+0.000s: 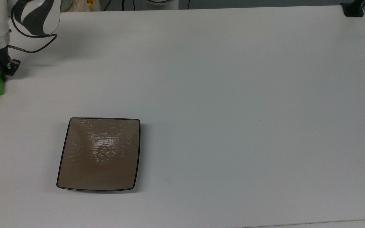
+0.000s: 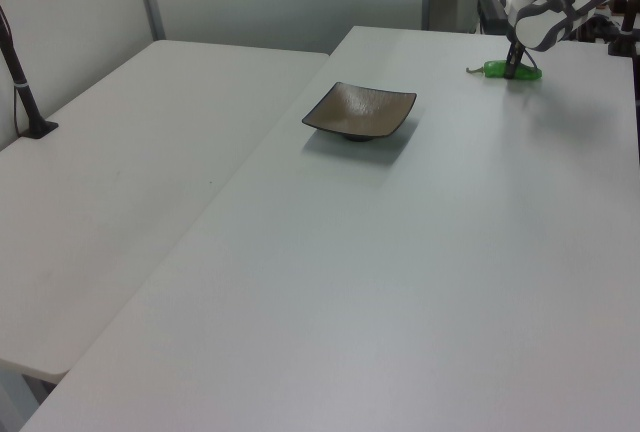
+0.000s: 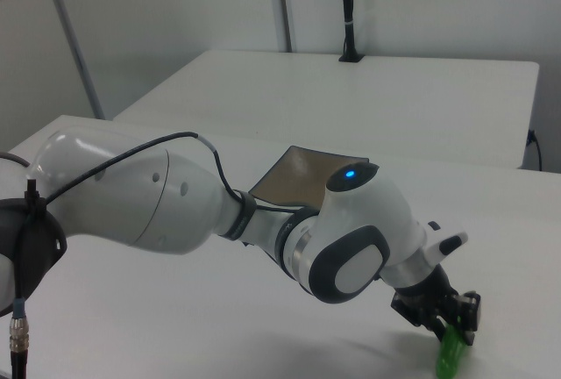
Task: Chili peppers are placed on a ceramic plate
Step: 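Lower the gripper onto the green chili pepper and close it, then lift the chili pepper and carry it over the ceramic plate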
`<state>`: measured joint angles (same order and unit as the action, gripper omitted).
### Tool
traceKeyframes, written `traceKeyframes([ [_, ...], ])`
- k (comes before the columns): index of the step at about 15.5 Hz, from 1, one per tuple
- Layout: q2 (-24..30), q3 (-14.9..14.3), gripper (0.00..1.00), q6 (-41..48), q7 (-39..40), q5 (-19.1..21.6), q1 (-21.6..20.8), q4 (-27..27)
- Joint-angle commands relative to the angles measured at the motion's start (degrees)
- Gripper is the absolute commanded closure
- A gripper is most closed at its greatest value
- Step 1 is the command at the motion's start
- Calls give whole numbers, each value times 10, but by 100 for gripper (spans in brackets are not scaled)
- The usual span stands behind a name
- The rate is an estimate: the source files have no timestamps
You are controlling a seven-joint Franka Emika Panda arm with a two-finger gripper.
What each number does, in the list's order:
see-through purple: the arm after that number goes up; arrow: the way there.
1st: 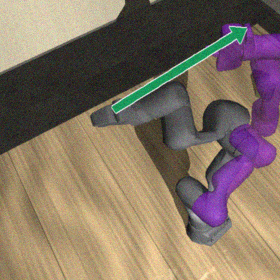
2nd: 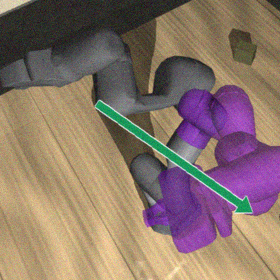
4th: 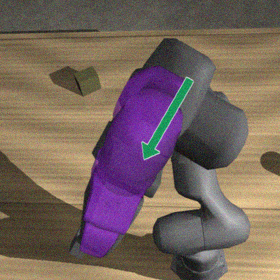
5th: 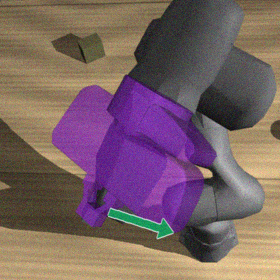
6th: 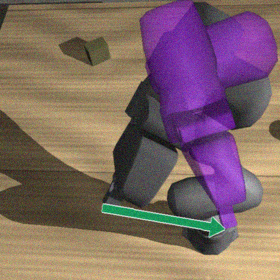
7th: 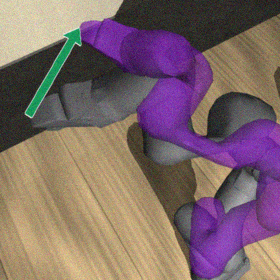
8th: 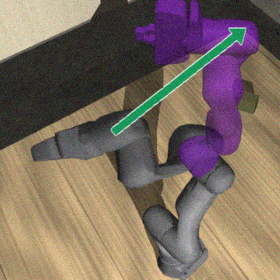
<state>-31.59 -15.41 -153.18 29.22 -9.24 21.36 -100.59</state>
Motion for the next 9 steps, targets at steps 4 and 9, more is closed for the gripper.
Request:
traceKeyframes([
  [4, 14, 5, 75, -5, -6, 12, -19, 0],
  [9, 42, 25, 74, 2, -17, 104, -36, 10],
])
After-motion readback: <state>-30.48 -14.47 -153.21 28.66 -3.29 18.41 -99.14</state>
